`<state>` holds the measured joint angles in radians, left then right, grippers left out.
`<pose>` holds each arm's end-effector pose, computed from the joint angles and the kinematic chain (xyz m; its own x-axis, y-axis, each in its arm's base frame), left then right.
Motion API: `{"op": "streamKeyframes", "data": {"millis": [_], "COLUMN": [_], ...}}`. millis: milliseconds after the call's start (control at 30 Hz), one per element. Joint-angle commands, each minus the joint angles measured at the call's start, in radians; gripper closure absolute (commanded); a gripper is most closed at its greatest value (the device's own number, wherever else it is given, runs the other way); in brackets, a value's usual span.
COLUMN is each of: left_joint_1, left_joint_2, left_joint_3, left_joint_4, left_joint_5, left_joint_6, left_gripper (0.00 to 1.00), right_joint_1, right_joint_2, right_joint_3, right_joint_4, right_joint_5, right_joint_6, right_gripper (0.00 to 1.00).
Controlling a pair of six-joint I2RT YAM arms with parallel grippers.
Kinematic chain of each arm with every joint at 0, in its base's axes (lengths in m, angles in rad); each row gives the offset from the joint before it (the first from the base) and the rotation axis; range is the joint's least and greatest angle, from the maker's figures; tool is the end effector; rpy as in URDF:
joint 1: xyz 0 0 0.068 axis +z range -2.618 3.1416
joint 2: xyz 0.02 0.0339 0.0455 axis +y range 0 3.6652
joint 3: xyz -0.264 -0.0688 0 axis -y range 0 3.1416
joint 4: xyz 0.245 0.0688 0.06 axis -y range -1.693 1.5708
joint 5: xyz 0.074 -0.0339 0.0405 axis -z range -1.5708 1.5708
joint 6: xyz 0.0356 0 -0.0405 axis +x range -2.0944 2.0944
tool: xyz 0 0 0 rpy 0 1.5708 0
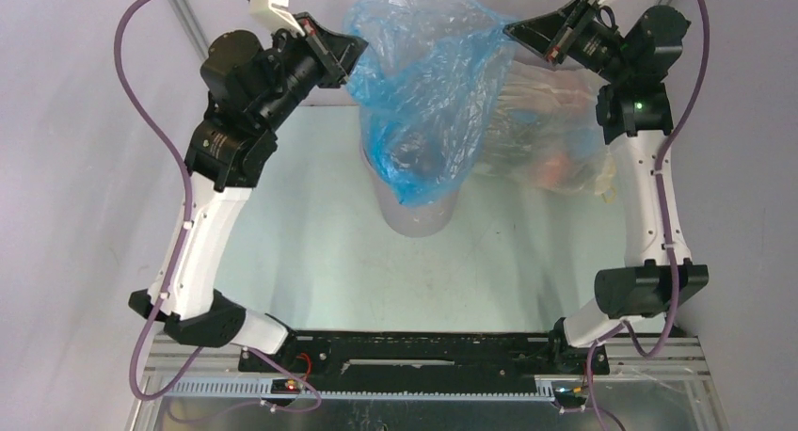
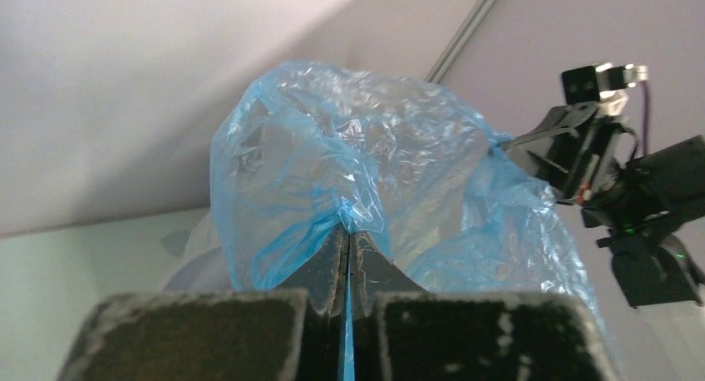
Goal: Put the trash bags into the trash bin
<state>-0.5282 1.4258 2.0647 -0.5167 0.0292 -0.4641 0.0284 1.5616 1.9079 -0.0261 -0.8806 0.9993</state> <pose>0.2167 -0.1277 0.5823 -0.1426 -0.4348 -0.8891 0.5200 0.7315 -0.4411 0.3185 0.0365 0.5475 -0.4604 0.5226 -0.7175 -0.6701 0.3255 0.6671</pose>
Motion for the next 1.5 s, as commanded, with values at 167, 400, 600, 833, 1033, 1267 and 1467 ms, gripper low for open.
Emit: {"op": "streamKeyframes", "data": {"millis": [167, 400, 600, 833, 1033, 1267, 1467], "left_joint_1": [0.038, 0.070, 0.074, 0.074, 0.074, 0.074, 0.073], "left_joint_2": [0.046, 0.031, -0.070, -0.214, -0.288, -0.361, -0.409], "left_joint_3": [0.129, 0.003, -0.266, -0.507, -0.650, -0.747, -0.832], "left_joint_4": [0.097, 0.165, 0.277, 0.320, 0.328, 0.306, 0.289], "left_joint_5": [0.115, 0.138, 0.151, 0.149, 0.163, 0.160, 0.170], "left_joint_6": [-0.067, -0.084, -0.111, -0.139, -0.154, -0.154, -0.153], "left_gripper": [1.00, 1.00, 1.00, 1.00, 1.00, 1.00, 1.00], "right_joint_1": [-0.007, -0.007, -0.016, -0.010, 0.022, 0.065, 0.110], "right_joint_2": [0.091, 0.094, 0.002, -0.118, -0.227, -0.292, -0.386], "right_joint_3": [0.249, 0.178, -0.089, -0.298, -0.404, -0.440, -0.541], "right_joint_4": [-0.032, -0.045, 0.017, -0.021, -0.150, -0.342, -0.481], "right_joint_5": [-0.013, -0.024, -0.034, -0.013, 0.044, 0.138, 0.243], "right_joint_6": [0.008, -0.029, -0.041, -0.128, -0.235, -0.349, -0.447], "right_gripper": [1.00, 1.00, 1.00, 1.00, 1.00, 1.00, 1.00]}}
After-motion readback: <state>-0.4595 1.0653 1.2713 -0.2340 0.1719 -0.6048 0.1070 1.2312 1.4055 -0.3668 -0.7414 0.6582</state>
